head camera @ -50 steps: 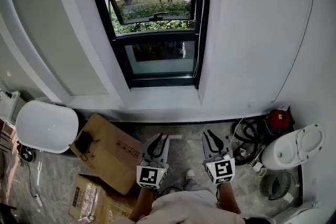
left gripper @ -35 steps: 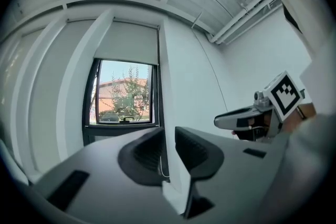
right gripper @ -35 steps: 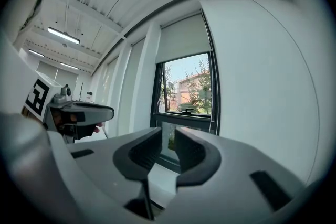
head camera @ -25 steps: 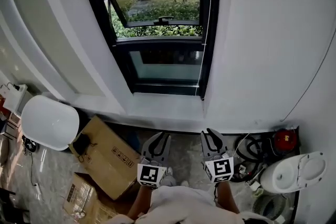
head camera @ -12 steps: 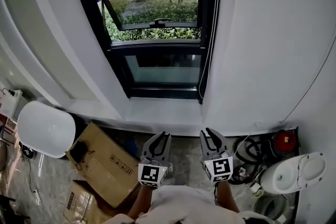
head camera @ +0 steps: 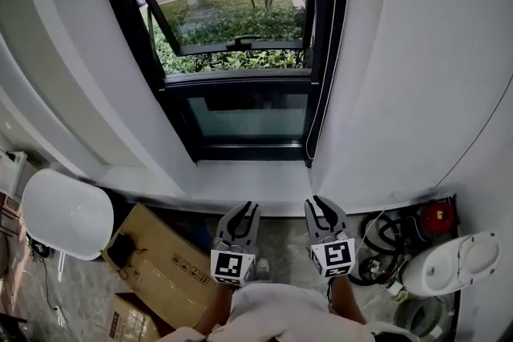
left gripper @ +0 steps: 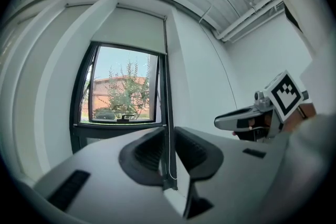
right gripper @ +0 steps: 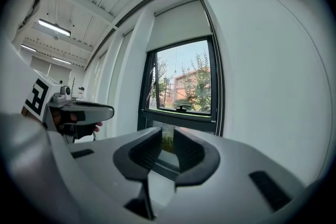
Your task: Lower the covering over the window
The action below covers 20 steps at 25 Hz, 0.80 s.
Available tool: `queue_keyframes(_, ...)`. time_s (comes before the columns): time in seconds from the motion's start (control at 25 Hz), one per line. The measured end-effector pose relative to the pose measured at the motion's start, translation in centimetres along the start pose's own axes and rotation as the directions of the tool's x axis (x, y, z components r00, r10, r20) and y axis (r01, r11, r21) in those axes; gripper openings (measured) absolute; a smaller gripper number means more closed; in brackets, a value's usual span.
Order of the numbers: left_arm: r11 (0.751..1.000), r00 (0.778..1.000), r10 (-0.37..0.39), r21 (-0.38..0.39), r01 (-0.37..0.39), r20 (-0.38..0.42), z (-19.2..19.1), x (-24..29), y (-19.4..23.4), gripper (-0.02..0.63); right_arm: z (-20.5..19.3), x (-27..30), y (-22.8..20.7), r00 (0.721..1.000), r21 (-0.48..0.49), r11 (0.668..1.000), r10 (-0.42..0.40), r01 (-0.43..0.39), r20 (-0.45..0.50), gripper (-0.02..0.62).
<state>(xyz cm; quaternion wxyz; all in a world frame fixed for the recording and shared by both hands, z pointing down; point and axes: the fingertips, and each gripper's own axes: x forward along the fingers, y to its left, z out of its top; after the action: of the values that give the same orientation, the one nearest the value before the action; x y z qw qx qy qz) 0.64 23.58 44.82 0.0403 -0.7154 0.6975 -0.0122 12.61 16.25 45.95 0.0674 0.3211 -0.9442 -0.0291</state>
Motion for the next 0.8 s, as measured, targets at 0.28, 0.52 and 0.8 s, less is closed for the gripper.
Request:
queue_keyframes(0.28, 1.000, 1.000, -0.018, -0.022, 0.018, -0.002, -0.8, 2.3, 4.2, 0.066, 0.2, 4.4, 0.6, 0.999, -0.005, 1.000, -0.026, 0.026, -0.023, 0.066)
queue_keyframes(0.52, 0.998, 0.999, -0.050, -0.030, 0.049, -0.006, -1.3, 4.5, 7.3, 0.066, 0.4, 7.7, 0.9, 0.998, -0.006, 0.999, -0.053, 0.053, -0.043, 0.066)
queue_keyframes(0.8, 0.996, 0.996, -0.085, -0.031, 0.085, 0.002, -1.3, 7.0, 9.9, 0.066, 0.8, 10.8, 0.4, 0.995, -0.007, 0.996, -0.091, 0.090, -0.046, 0.066)
